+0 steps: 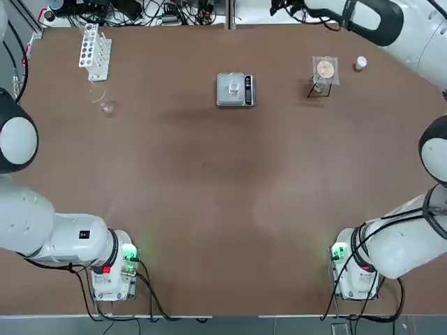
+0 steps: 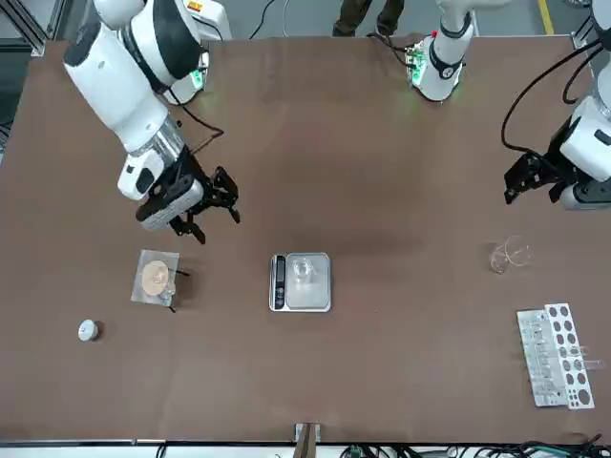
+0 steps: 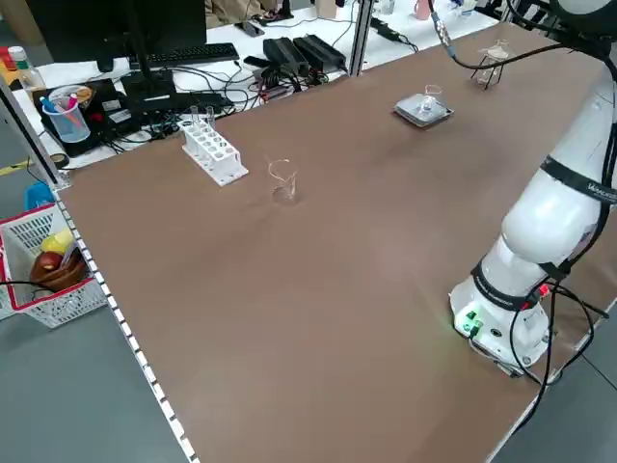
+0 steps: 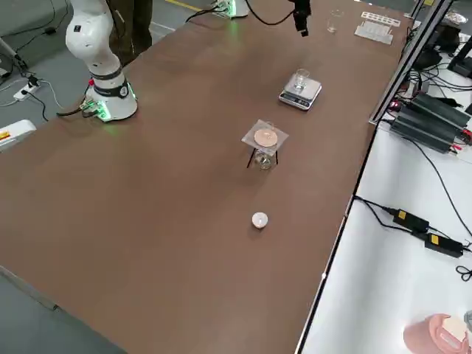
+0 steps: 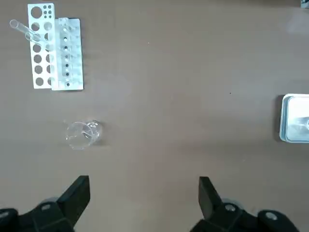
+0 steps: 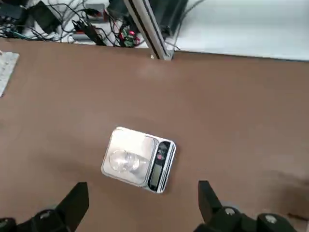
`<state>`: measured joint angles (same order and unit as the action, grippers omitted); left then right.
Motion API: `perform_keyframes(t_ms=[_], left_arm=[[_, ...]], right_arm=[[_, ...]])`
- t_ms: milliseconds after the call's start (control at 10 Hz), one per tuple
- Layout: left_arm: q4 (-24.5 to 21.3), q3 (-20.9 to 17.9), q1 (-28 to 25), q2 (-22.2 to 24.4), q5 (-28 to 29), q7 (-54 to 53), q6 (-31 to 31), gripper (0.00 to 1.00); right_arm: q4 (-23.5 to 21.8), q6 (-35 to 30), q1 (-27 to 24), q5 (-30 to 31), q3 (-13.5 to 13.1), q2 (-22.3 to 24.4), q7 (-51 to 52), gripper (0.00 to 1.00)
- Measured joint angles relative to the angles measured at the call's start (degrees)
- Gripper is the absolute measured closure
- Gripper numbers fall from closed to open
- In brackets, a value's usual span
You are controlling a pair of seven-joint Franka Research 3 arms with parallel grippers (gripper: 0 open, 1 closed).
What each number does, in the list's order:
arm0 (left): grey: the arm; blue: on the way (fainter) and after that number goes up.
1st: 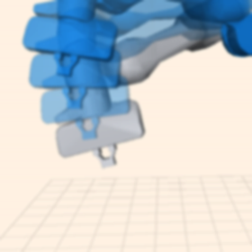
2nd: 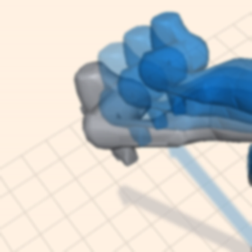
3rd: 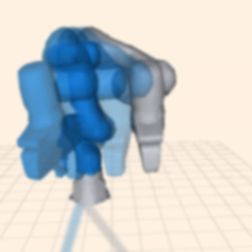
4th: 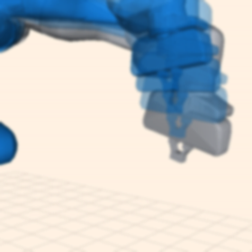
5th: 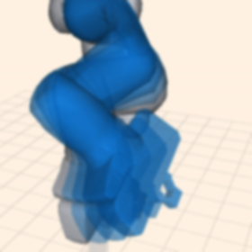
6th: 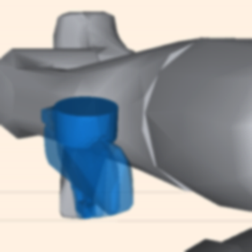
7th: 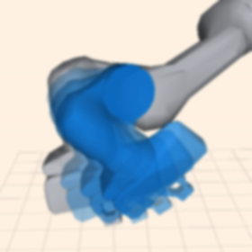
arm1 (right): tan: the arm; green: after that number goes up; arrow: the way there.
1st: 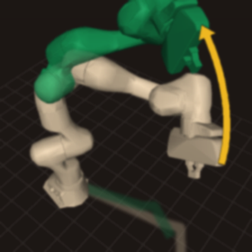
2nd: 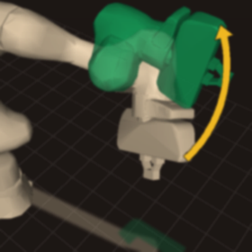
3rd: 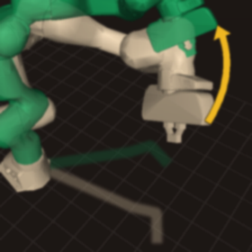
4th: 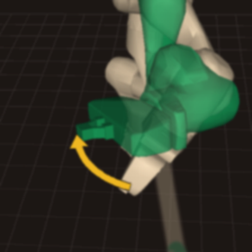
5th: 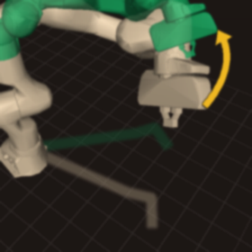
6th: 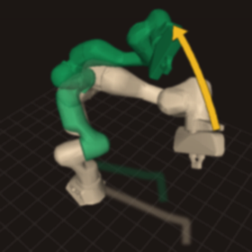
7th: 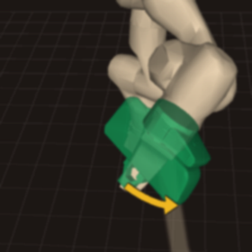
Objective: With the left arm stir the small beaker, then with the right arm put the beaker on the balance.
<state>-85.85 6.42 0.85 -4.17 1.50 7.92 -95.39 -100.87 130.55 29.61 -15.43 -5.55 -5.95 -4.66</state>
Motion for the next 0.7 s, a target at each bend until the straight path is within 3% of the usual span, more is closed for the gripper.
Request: perform_keyframes(t_ms=[300,700], left_arm=[[0.0,0.0,0.0,0.0,0.0,0.0,0.0,0.0],[0.01,-0.01,-0.01,0.0,0.0,0.0,0.0,0.0]], right_arm=[[3.64,-9.9,-2.03,7.45,-0.22,0.25,-9.65,0.0],[8.83,-23.96,-7.24,9.34,-0.82,1.21,-13.47,0.0]])
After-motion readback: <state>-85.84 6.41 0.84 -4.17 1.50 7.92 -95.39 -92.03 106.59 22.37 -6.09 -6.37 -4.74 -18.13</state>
